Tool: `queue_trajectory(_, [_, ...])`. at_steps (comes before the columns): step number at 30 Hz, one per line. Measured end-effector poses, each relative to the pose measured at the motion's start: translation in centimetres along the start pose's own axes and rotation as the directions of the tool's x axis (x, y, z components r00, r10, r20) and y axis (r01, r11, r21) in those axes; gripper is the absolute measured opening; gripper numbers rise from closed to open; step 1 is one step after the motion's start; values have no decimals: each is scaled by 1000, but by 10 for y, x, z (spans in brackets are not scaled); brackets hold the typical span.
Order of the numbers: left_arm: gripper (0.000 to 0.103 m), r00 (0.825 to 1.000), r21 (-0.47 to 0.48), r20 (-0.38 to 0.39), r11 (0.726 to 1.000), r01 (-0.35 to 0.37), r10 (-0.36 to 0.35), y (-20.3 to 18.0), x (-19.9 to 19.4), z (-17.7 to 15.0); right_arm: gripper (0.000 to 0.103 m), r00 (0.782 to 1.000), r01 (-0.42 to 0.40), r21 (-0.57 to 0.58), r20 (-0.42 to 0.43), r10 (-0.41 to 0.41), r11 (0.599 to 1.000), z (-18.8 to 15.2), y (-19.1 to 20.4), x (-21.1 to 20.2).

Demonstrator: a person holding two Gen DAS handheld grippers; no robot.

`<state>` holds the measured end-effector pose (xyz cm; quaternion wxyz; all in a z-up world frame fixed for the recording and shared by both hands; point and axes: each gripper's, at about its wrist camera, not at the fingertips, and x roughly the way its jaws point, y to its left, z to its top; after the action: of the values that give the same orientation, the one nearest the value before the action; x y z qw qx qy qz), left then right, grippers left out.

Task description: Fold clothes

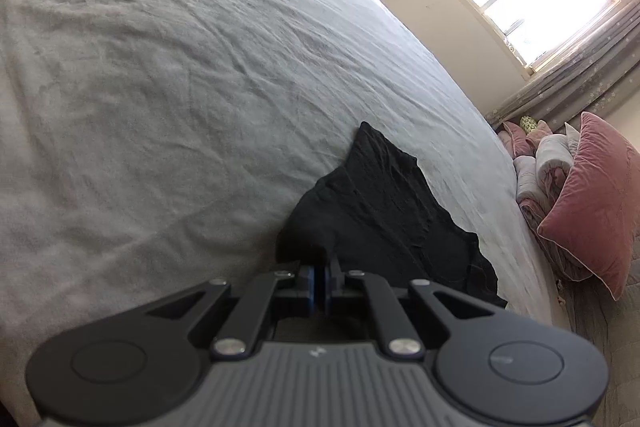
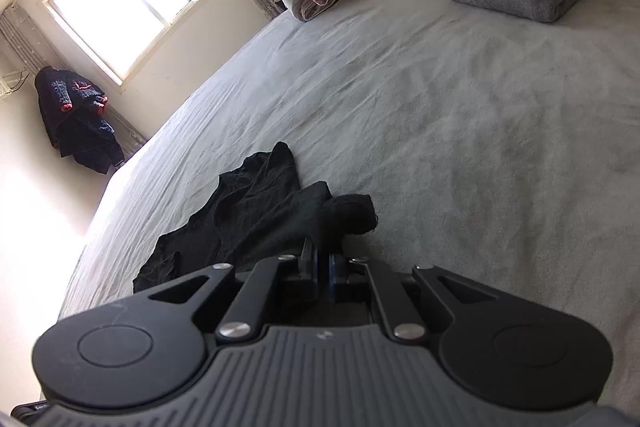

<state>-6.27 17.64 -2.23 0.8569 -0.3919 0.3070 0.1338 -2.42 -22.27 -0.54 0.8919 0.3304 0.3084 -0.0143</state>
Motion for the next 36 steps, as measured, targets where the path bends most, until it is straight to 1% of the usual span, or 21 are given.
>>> queue_trajectory(3, [5,1000,13,-4,1000,7,-7,10,-22,-13,5,1000,1,-25,-11,-2,1000,-10,-6,-19])
queue_trajectory(7, [5,1000,69,-17,998,10,-9,22,-41,-30,5,1000,10,-49,-26,-11,999,-23,-16,-35])
queue_trajectory(10, [7,999,107,-35,994,-5,8,30,-40,-41,6,999,14,-60,-42,-17,998,-32,-24,-37])
queue_trajectory(11, [8,998,135,-49,991,-19,26,34,-35,-45,6,998,10,-60,-56,-14,998,-35,-27,-35])
queue_trajectory(13, [9,997,173,-53,984,-40,50,39,-29,-52,6,996,4,-67,-89,-10,998,-41,-31,-29])
queue_trajectory(15, [10,998,222,-52,975,-22,34,40,-29,-53,8,995,6,-103,-102,-17,995,-47,-35,-23])
queue_trajectory(16, [12,998,246,-53,969,-12,26,40,-29,-53,9,995,0,-116,-102,-12,993,-48,-35,-21])
queue_trajectory(18, [27,996,266,-86,963,36,-13,40,-29,-47,15,994,-21,-143,-109,5,989,-45,-35,-21])
queue_trajectory(19, [40,994,276,-105,959,62,-34,40,-29,-42,17,993,-25,-155,-122,6,988,-42,-33,-21])
queue_trajectory(20, [48,994,288,-108,956,61,-31,38,-30,-38,23,991,-29,-169,-136,6,985,-39,-32,-21])
queue_trajectory(21, [50,994,301,-110,952,60,-28,37,-30,-33,36,990,-29,-180,-143,3,983,-35,-30,-21])
queue_trajectory(23, [59,993,325,-114,944,58,-22,35,-31,-24,48,990,-28,-206,-144,-2,978,-26,-27,-23])
queue_trajectory(25, [61,994,349,-105,935,66,-31,30,-27,-13,49,989,-14,-245,-143,-22,969,-18,-23,-23])
queue_trajectory(28, [62,994,386,-108,920,72,-33,22,-13,3,49,989,-23,-309,-146,-24,951,-5,-14,-13])
queue_trajectory(32, [62,989,416,-123,900,128,-84,10,16,15,49,982,-91,-375,-188,20,923,9,-2,18])
queue_trajectory(33, [62,987,413,-119,898,149,-109,9,21,16,49,980,-116,-390,-197,41,913,12,-1,27])
queue_trajectory(36, [62,976,402,-89,890,216,-196,12,31,13,49,979,-167,-422,-181,98,891,13,-2,44])
